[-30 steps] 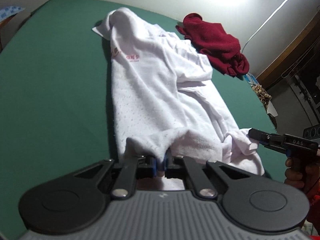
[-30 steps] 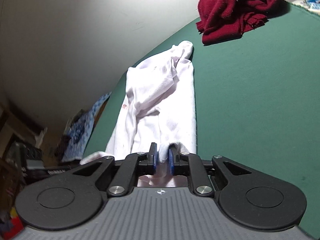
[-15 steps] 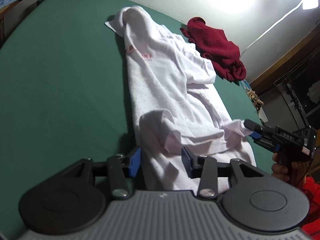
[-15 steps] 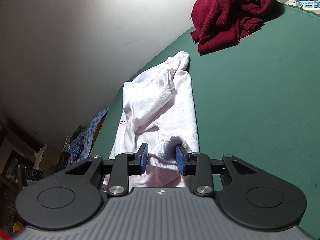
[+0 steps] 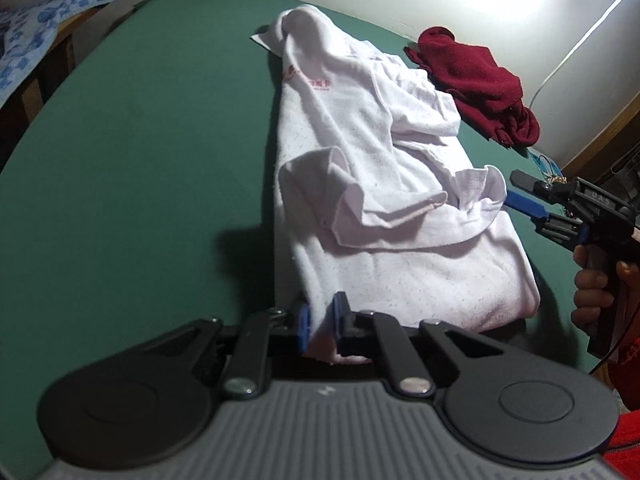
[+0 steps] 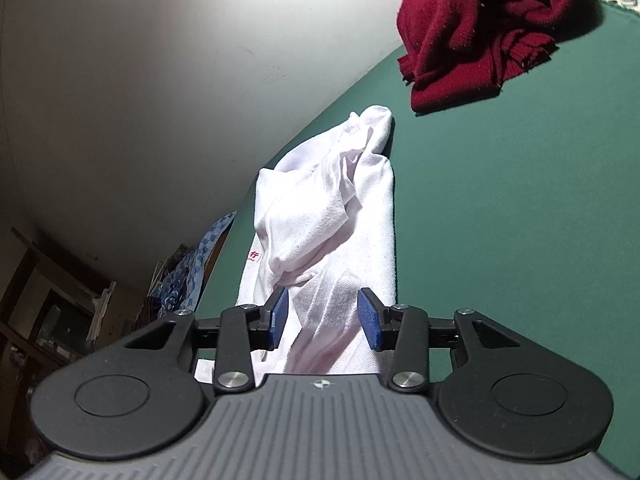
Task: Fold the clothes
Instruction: 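Fold the hem up over the shirt toward the collar with both grippers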
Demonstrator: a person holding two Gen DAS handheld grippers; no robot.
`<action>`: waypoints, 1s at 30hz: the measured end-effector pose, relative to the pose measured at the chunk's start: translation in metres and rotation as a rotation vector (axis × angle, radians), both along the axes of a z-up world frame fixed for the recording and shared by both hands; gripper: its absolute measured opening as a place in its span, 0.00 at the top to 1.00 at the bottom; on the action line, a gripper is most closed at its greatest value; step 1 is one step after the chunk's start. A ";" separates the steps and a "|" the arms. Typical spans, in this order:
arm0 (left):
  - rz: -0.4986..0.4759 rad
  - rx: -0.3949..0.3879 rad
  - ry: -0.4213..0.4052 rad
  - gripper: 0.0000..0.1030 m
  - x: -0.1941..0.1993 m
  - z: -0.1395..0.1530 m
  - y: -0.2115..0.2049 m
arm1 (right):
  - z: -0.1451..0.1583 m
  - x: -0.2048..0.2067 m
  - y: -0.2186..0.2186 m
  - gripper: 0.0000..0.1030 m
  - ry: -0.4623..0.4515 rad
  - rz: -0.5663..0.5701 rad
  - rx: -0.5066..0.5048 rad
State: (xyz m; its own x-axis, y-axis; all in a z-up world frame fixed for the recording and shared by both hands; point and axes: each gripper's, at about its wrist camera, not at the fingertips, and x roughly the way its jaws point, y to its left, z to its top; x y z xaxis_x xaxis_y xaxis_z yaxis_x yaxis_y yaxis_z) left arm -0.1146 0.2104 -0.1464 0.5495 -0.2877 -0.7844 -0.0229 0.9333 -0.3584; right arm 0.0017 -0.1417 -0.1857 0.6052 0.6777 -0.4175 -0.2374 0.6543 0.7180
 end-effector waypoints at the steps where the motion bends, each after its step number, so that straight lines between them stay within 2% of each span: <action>1: 0.012 0.016 0.003 0.85 0.000 0.000 -0.001 | 0.004 -0.002 -0.002 0.59 -0.017 0.012 -0.011; 3: 0.027 0.061 -0.016 0.82 0.001 0.007 -0.002 | 0.013 -0.009 0.001 0.61 -0.062 0.084 -0.064; 6: 0.045 0.138 -0.061 0.84 0.003 0.019 -0.005 | 0.024 -0.024 0.020 0.68 -0.127 0.277 -0.236; 7: 0.026 0.160 -0.080 0.84 0.004 0.025 -0.007 | 0.025 -0.028 0.028 0.74 -0.137 0.337 -0.295; 9: -0.023 0.199 -0.113 0.84 0.006 0.034 -0.013 | 0.023 -0.035 0.045 0.77 -0.163 0.427 -0.385; 12: -0.097 0.257 -0.164 0.84 0.009 0.049 -0.021 | 0.012 -0.033 0.071 0.78 -0.178 0.489 -0.488; 14: -0.178 0.268 -0.157 0.80 0.017 0.041 -0.037 | 0.007 -0.026 0.081 0.83 -0.197 0.464 -0.528; 16: -0.245 0.262 -0.136 0.79 0.030 0.027 -0.050 | 0.004 -0.017 0.085 0.83 -0.219 0.398 -0.550; 18: -0.275 0.253 -0.138 0.78 0.046 0.016 -0.059 | 0.006 -0.002 0.077 0.82 -0.205 0.281 -0.500; 19: -0.267 0.269 -0.150 0.75 0.057 0.011 -0.061 | 0.005 0.006 0.071 0.80 -0.189 0.231 -0.462; 21: -0.220 0.290 -0.160 0.64 0.080 0.002 -0.057 | 0.001 0.014 0.065 0.79 -0.167 0.173 -0.426; 22: -0.187 0.296 -0.157 0.62 0.092 -0.003 -0.052 | -0.001 0.017 0.063 0.80 -0.159 0.149 -0.417; 24: -0.137 0.250 -0.147 0.59 0.108 -0.011 -0.038 | -0.006 0.022 0.060 0.80 -0.143 0.102 -0.397; 26: -0.118 0.208 -0.134 0.60 0.112 -0.009 -0.030 | 0.000 0.018 0.059 0.79 -0.155 0.049 -0.417; 27: -0.134 0.214 -0.153 0.65 0.107 -0.004 -0.031 | 0.006 0.010 0.057 0.76 -0.183 0.030 -0.420; 28: -0.153 0.222 -0.179 0.66 0.100 0.002 -0.032 | 0.012 0.002 0.054 0.75 -0.213 0.027 -0.413; 29: -0.174 0.232 -0.200 0.62 0.096 0.005 -0.035 | 0.015 -0.005 0.051 0.76 -0.226 0.028 -0.412; 30: -0.197 0.241 -0.220 0.47 0.092 0.006 -0.038 | 0.016 -0.011 0.050 0.76 -0.218 0.034 -0.419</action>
